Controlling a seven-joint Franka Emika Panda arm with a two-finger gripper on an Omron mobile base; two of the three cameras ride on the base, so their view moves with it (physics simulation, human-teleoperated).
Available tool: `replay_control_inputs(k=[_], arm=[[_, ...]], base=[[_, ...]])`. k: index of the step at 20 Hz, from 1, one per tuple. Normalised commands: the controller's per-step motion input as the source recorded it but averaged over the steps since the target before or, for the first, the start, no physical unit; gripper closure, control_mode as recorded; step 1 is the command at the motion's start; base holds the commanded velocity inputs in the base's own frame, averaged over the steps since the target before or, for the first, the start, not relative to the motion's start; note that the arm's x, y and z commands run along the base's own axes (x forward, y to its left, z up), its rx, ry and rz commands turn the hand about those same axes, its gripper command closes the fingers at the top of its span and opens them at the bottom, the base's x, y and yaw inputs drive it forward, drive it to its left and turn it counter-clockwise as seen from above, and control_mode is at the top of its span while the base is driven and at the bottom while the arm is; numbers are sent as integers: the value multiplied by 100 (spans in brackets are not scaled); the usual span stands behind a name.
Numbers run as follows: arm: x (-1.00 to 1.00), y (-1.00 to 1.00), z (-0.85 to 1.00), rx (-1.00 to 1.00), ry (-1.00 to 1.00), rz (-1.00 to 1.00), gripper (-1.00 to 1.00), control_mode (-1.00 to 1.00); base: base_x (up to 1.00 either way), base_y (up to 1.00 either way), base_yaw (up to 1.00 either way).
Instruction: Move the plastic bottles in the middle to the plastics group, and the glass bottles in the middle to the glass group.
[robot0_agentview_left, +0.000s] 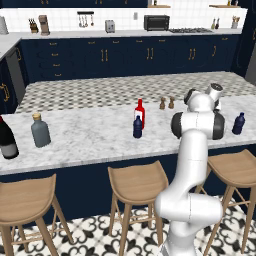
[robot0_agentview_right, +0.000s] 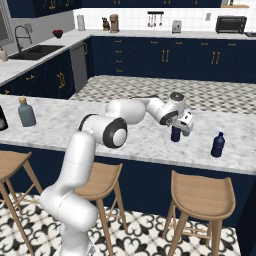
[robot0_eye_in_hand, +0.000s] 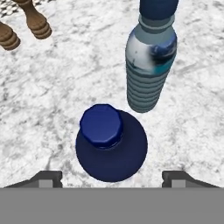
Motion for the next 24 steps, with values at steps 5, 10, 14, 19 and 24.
replay_control_inputs(k=[5, 10, 14, 19, 24], arm=[[-1, 0, 0, 0, 0, 0, -100, -100], [-62, 28, 0, 0, -12, 0, -100, -100], [-93, 67, 0, 0, -21, 0, -100, -100], [-100, 56, 12, 0, -13, 4, -100, -100], [-65, 86, 59, -2, -7, 16, -100, -100]], base=[[0, 0, 0], [0, 0, 0], [0, 0, 0], [0, 0, 0], [0, 0, 0]])
